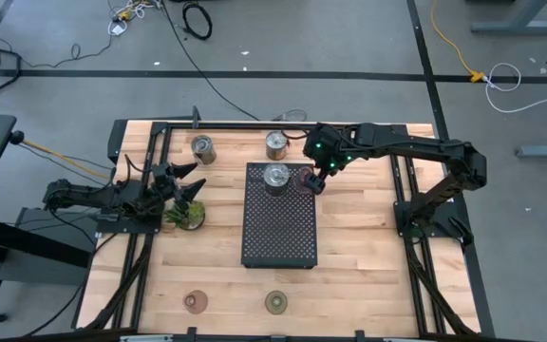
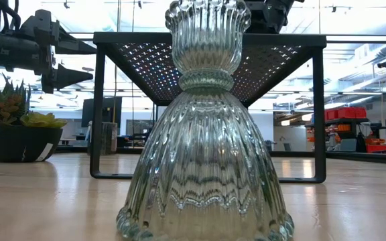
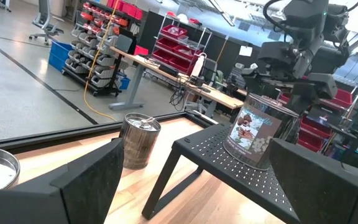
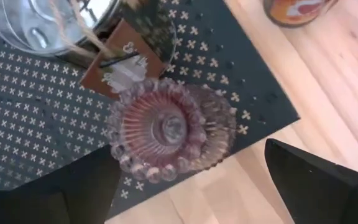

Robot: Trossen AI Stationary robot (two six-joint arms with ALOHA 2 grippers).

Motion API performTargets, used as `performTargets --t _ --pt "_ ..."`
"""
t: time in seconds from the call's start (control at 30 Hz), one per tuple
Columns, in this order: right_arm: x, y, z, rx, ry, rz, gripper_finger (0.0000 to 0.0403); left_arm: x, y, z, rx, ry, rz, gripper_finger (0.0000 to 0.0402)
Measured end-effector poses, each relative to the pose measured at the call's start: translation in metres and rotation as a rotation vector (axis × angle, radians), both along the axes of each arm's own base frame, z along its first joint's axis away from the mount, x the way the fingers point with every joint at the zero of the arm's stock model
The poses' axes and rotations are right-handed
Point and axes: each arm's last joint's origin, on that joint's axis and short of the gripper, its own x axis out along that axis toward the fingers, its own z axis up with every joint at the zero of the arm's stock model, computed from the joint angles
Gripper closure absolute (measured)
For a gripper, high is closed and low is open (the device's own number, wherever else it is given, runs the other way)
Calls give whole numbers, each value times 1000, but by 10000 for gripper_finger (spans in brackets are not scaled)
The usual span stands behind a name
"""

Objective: Pick & Place candle stick holders
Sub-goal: Adjust the pink glass candle holder on the shelf

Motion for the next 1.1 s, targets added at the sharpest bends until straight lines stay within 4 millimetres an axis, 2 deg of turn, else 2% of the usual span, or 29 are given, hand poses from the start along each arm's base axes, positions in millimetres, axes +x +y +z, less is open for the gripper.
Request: performTargets --t 0.63,0.77,0.93,1.1 --pt "27 7 -4 53 -150 27 17 0 0 0 6 5 11 3" --pt "26 3 -5 46 -138 17 17 0 0 0 6 5 12 3" --pt "19 -12 -5 14 -115 -46 17 0 0 0 6 5 12 3" --pt "14 -19 -6 80 -96 -28 17 0 0 0 6 5 12 3"
